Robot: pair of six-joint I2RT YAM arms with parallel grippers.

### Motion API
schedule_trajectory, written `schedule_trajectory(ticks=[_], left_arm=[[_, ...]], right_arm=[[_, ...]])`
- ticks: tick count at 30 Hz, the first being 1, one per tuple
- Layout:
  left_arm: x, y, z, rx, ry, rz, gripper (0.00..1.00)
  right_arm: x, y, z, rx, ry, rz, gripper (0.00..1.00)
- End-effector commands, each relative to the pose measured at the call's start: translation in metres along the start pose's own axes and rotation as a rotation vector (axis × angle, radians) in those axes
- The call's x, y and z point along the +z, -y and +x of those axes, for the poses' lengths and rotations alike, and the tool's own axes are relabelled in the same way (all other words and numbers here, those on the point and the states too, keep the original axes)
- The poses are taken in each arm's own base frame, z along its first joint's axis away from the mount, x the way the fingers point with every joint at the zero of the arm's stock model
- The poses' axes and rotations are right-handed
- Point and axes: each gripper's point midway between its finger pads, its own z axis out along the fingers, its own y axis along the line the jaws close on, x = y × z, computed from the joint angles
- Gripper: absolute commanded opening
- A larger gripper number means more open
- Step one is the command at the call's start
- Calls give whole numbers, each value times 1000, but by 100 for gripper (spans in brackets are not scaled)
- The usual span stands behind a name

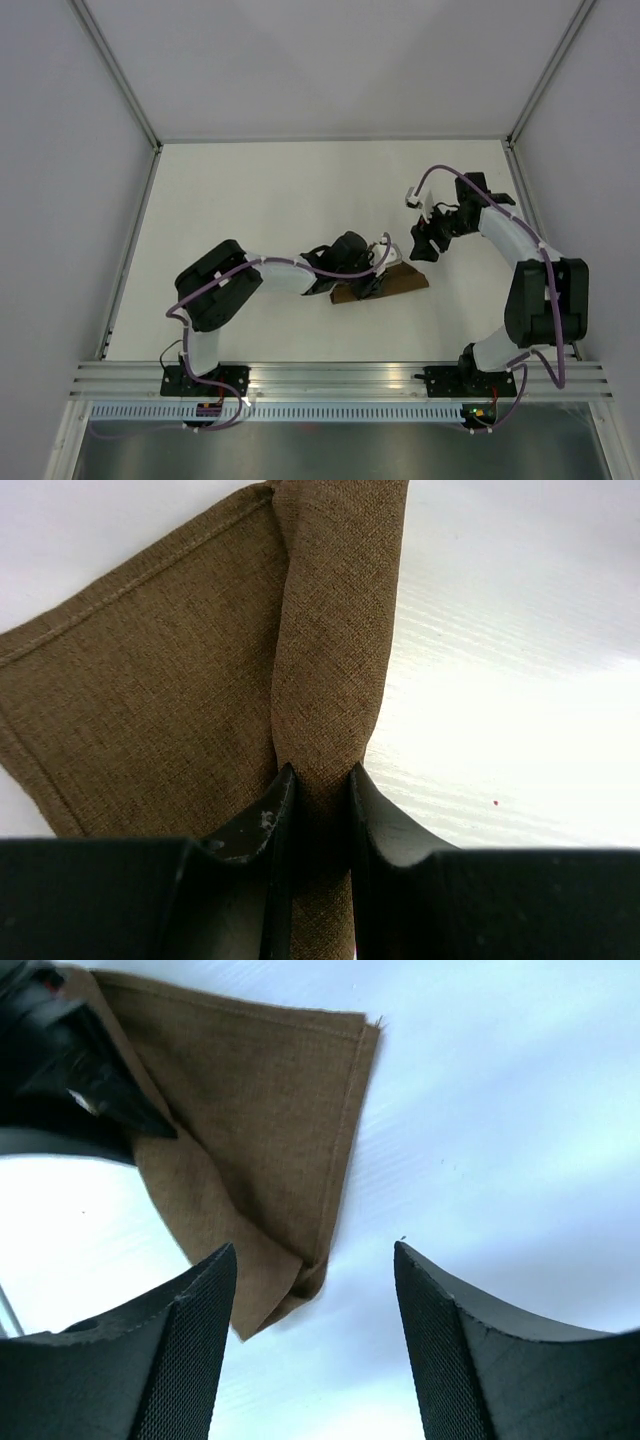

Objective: Fold the napkin, place the utensils inside, and roll it up
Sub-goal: Roll the napkin with the utensil

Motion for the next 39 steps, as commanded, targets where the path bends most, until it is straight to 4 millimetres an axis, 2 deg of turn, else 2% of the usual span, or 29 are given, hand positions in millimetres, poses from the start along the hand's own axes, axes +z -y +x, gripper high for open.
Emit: schedule_trajectory(ticks=[1,2,3,5,6,7,9,11,12,13,14,15,16,23,28,31,34,35,37,38,39], left_arm=[[-5,11,69,-204,-233,123,12],[-4,9,64,-220,-228,133,12],[-3,9,68,-259,-239,168,12],[-5,10,74,-311,-273,203,12],[-4,8,70,-326,-270,222,12],[-5,9,75,-363,-283,264,13],[-3,7,69,-419,-286,287,13],[-1,5,70,-465,-299,323,13],[0,7,68,-486,-300,349,13],[1,6,74,-512,-317,358,14],[3,4,69,-521,-317,365,14],[3,4,70,-541,-329,376,14],[5,3,73,-554,-343,377,14],[10,-2,64,-613,-354,409,15],[11,-2,67,-644,-372,423,15],[9,-3,67,-653,-376,430,16],[8,-3,67,-653,-380,431,19],[8,-3,67,-653,-379,430,21],[6,-5,64,-651,-370,427,31],[5,-7,59,-644,-361,417,36],[4,-10,56,-636,-353,402,43]], right_arm=[[-13,3,-16,-158,118,160,70],[-14,1,-14,-187,127,180,71],[-15,-9,-6,-210,135,198,72],[-16,-11,-5,-277,159,240,75],[-10,-19,5,-283,154,230,77],[-14,-22,2,-316,170,250,79],[-4,-32,12,-338,151,239,80],[4,-42,8,-394,148,241,80],[8,-45,16,-392,127,258,80],[11,-44,12,-417,132,279,80],[19,-54,8,-455,126,268,80],[24,-55,17,-458,94,291,80],[31,-62,10,-503,100,286,80],[56,-68,18,-586,21,315,81],[70,-69,28,-609,-25,308,80],[78,-68,33,-618,-60,300,75],[83,-68,37,-610,-85,286,63],[84,-68,38,-605,-90,281,53],[86,-69,41,-596,-107,260,41],[85,-70,39,-596,-108,252,32],[87,-71,42,-595,-120,235,28]])
